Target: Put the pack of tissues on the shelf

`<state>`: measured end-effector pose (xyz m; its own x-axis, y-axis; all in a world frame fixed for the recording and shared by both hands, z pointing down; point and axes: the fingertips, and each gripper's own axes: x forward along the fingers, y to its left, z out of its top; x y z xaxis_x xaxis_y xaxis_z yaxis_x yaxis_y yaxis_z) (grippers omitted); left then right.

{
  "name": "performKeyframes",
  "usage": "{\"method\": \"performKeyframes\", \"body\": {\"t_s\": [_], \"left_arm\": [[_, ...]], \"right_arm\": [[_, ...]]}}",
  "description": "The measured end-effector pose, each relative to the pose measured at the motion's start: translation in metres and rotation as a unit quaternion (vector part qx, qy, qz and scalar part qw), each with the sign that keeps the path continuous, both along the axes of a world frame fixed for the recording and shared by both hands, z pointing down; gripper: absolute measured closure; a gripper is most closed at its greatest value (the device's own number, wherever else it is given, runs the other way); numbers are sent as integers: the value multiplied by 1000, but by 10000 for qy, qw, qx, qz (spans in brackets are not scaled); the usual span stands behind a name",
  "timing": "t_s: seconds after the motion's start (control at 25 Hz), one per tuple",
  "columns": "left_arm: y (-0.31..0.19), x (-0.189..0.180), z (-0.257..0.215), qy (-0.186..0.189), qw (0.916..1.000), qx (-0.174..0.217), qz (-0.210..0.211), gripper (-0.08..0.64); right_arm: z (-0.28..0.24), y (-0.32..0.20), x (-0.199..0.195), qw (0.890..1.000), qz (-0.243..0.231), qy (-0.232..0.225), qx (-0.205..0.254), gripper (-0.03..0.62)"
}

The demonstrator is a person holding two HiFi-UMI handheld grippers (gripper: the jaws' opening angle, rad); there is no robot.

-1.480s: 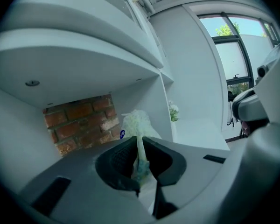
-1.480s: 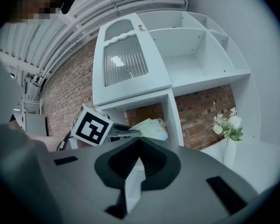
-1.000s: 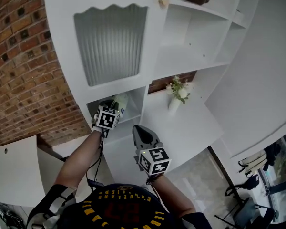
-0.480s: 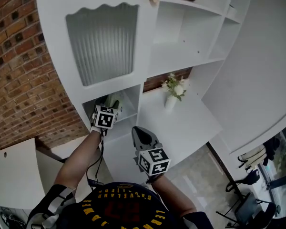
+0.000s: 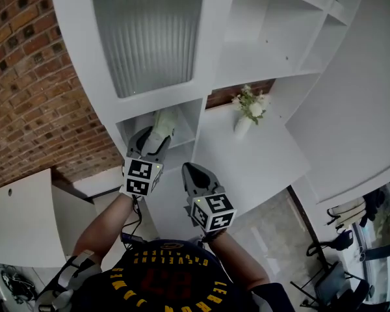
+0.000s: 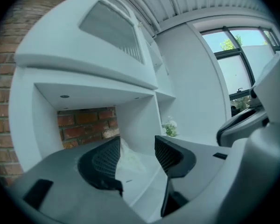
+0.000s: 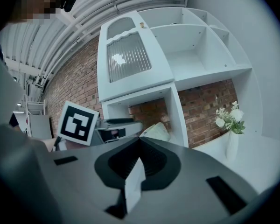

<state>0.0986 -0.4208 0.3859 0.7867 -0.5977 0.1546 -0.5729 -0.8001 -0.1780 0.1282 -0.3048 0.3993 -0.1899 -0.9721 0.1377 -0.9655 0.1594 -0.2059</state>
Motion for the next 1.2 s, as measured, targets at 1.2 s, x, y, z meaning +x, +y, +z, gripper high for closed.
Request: {"method": "performKeyframes", "body": {"t_s": [1.2], "left_arm": [[163,-55,25,1119,9860,-1005,721,557]], "right_arm": [[6,61,-12,9991,129,283,282,584]]}}
